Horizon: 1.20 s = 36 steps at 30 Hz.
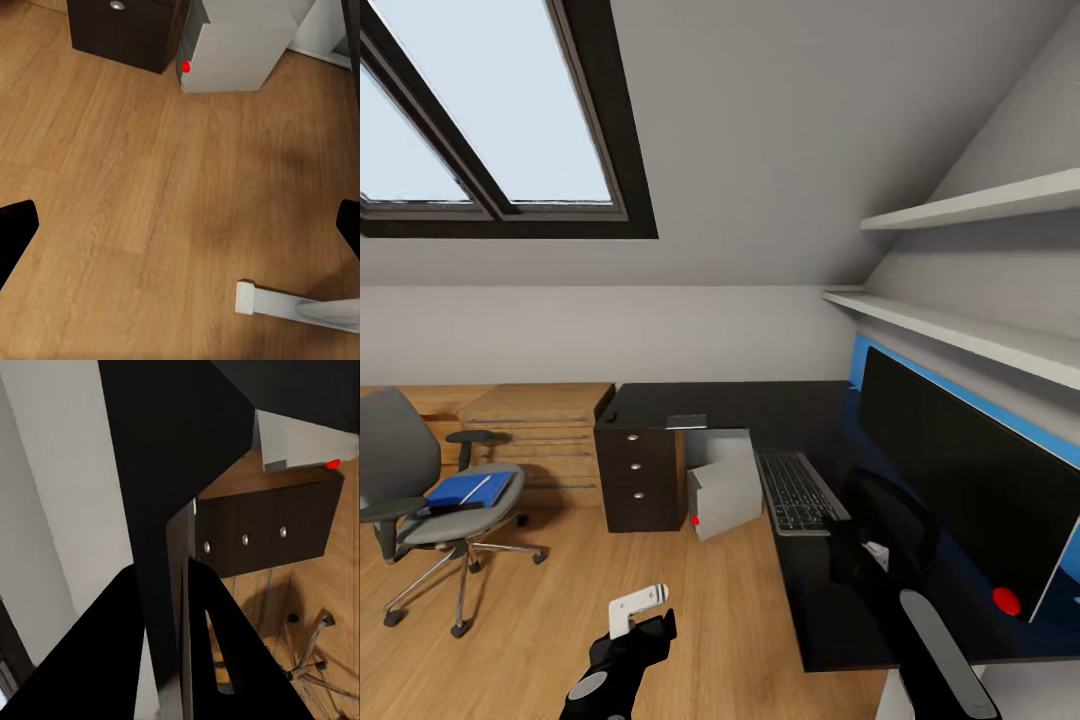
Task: In the bedroom, organize the workspace by keeping the computer under the desk, ensuring the monitor is on the desk, placing the keyboard on the desk next to the monitor, placing the mouse on the desk next to the keyboard, moving the folder from the swivel chair onto the desk next to the mouse, stacking the notebook on top of the folder with the pen on top of the notebook, and positioning the swivel chair next to the desk.
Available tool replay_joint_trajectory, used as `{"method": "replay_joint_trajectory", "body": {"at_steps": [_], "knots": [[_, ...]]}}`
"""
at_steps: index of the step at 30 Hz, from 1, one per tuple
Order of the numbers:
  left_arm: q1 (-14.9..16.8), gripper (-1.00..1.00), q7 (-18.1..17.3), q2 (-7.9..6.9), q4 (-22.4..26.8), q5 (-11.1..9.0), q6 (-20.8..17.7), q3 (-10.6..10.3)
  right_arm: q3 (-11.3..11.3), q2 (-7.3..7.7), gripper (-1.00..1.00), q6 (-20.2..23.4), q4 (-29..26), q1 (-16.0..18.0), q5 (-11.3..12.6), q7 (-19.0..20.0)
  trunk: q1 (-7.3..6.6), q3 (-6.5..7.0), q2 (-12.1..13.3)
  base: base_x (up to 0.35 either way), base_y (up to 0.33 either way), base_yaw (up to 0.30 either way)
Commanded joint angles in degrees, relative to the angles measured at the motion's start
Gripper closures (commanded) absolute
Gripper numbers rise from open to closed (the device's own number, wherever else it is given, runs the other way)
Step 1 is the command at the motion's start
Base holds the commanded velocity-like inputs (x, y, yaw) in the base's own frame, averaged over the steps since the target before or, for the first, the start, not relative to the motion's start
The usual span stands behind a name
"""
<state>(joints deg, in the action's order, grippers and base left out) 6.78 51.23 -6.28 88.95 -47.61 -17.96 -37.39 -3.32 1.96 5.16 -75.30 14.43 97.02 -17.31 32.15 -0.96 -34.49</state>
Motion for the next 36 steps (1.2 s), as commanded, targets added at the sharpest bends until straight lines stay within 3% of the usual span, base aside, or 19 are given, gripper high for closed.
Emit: {"method": "replay_joint_trajectory", "body": {"at_steps": [1,7,10,13,17,19,21,27,36], "knots": [[0.08,-1.0,0.39,-0.04,0.08,-0.2,-0.24,-0.1,-0.04,0.04,1.0,0.03,0.18,0.04,0.03,-0.19,0.03,-0.1,-0.1,-0.001,-0.001,0.0],[0.08,-1.0,0.43,-0.04,0.08,-0.2,-0.24,-0.05,-0.02,-0.02,1.0,-0.1,1.85,0.15,-3.98,-0.18,0.03,-0.1,-0.1,0.0,0.0,0.0],[0.08,-1.0,0.45,-0.04,0.03,-0.2,-0.24,-0.15,-0.02,-0.02,1.0,-0.14,4.82,0.61,-8.19,-0.18,0.03,-0.1,-0.1,0.0,0.0,0.0],[0.09,-1.0,0.32,-0.04,-0.03,-0.2,-0.24,-0.26,-0.02,-0.02,1.0,-0.14,8.0,2.37,-12.91,-0.18,0.03,-0.1,-0.1,0.0,0.0,0.0],[0.08,-1.0,0.21,-0.04,-0.08,-0.23,-0.24,-0.25,-0.02,0.04,1.0,-0.14,9.53,4.08,-15.11,-0.23,0.03,-0.1,-0.1,0.0,0.0,0.0],[0.08,-1.0,0.19,-0.04,-0.16,-0.41,-0.24,-0.3,-0.02,0.12,1.0,-0.13,13.2,6.72,-18.27,-0.26,0.03,-0.1,-0.1,0.0,0.0,0.0],[0.09,-1.0,0.19,-0.04,-0.17,-0.44,-0.24,-0.31,-0.02,0.14,1.0,-0.14,14.07,7.5,-19.46,-0.27,0.03,-0.1,-0.1,0.0,0.0,0.0],[0.08,-1.0,0.16,0.01,-0.18,-0.46,-0.24,-0.49,-0.02,0.36,1.0,-0.12,15.38,8.65,-20.72,-0.36,0.03,-0.1,-0.1,0.0,0.0,0.0],[0.08,-1.0,0.18,0.04,-0.2,-0.38,-0.24,-0.64,0.07,1.29,1.0,0.5,17.06,9.79,-20.39,-0.31,0.03,-0.1,-0.1,0.0,0.0,0.0]]}}
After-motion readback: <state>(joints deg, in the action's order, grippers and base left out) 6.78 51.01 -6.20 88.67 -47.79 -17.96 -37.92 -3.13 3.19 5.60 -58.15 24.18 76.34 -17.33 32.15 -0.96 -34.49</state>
